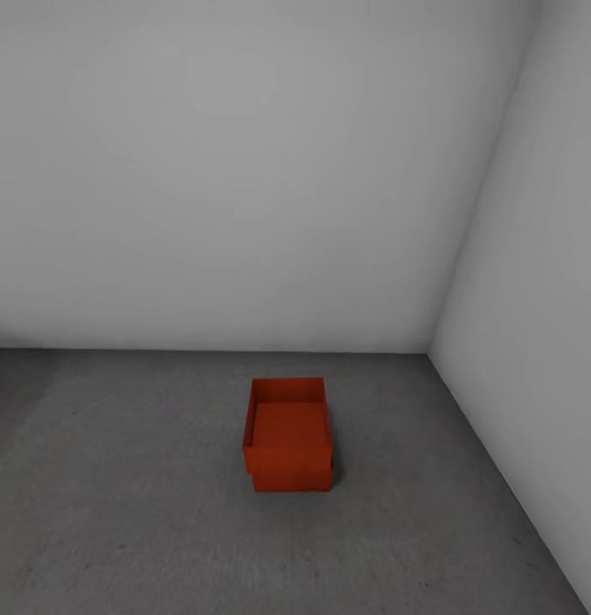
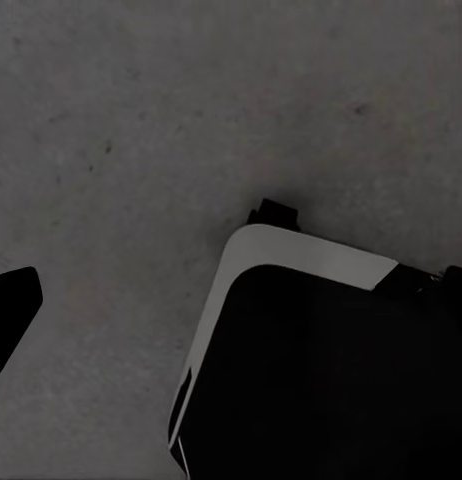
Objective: Move the two storage containers from the living room to the garage. In the garage, place one container on the floor and stack the other container on top of it (either order is fine).
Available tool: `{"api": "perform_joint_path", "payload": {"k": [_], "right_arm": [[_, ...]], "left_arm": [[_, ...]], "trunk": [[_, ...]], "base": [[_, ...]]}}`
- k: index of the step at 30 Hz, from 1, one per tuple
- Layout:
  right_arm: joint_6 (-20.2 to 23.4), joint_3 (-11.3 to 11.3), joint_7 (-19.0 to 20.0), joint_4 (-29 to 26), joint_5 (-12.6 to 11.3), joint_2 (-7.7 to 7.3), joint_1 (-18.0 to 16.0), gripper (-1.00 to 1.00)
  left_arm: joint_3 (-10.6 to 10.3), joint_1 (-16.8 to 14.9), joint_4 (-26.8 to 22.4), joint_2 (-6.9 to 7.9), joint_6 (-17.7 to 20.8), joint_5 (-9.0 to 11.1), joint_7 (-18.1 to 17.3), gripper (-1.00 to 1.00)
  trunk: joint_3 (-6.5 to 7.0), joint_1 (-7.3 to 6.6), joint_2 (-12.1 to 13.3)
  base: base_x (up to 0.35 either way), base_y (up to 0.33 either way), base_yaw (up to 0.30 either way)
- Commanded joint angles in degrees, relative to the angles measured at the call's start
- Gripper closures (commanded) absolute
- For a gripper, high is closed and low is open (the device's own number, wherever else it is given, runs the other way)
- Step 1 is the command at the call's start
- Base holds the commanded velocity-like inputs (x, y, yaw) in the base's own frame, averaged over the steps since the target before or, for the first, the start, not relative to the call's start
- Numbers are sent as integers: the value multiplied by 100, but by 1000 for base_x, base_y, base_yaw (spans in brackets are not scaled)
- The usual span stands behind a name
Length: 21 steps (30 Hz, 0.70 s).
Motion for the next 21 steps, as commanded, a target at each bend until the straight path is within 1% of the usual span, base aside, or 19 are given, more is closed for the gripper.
{"api": "perform_joint_path", "payload": {"k": [1, 19, 21], "right_arm": [[-36, 9, -7, 17, -24, 0, -7, -100], [-37, 13, -6, 10, -14, 5, -3, -100], [-35, 13, -6, 10, -14, 5, -3, -100]], "left_arm": [[14, -3, 0, -3, -12, 18, 6, -100], [21, -3, -3, -81, -43, 8, 3, -100], [23, -3, 2, -83, -45, 8, -7, -100]], "trunk": [[1, 2, -7], [165, 2, -7], [147, 46, -87]], "base": [[0, 0, 0], [0, 0, 0], [0, 0, 0]]}}
